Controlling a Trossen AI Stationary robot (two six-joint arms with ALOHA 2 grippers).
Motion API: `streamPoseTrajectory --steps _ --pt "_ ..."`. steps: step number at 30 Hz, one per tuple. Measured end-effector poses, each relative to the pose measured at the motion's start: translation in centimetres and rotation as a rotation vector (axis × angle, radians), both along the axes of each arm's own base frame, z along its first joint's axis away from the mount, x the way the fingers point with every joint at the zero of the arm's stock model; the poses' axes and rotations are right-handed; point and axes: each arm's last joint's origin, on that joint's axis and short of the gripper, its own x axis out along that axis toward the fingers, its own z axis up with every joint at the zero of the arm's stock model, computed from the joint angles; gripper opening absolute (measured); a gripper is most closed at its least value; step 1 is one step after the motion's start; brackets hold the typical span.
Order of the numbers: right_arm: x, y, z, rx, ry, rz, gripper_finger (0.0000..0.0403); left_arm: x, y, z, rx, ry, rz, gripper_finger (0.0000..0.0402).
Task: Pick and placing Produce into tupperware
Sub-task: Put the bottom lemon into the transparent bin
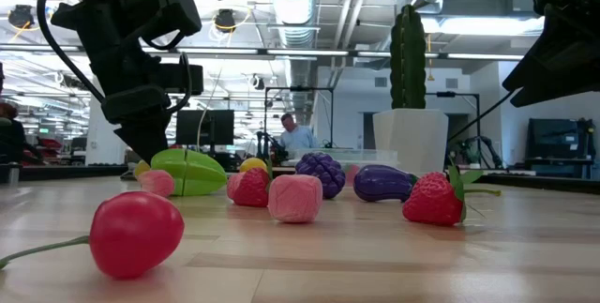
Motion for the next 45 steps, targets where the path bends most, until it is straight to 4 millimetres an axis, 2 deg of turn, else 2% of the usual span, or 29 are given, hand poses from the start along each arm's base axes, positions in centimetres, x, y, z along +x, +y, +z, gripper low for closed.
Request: streamPoseTrajectory --steps 5,12,21,29,37,45 --pt "0.00 0.00 0.00 -0.002 -0.001 -0.001 0.0249 0.01 0.00 0.02 0.001 -0.001 0.000 0.0199" --pt "0.00 -0.01 0.01 -0.002 -0.002 -0.001 0.0249 0.00 0.00 0.02 0.000 0.000 -0.001 0.0231" --pt "0.00 -0.01 0.01 -0.002 -0.002 -0.001 0.0249 -0.02 0.00 0.01 0.001 0.003 -0.002 0.0236" --pt "0.01 -0.01 0.02 -0.005 -0.005 -0.002 0.0249 -0.38 0.00 -0.16 -0.002 0.049 -0.020 0.0236" --pt "0.02 -0.04 0.05 -0.016 -0.017 -0.006 0.0249 -0.37 0.00 -0.15 -0.002 0.047 -0.023 0.0213" --pt "0.02 -0.04 0.06 -0.016 -0.017 -0.006 0.0249 -0.37 0.00 -0.15 -0.002 0.048 -0.026 0.0220"
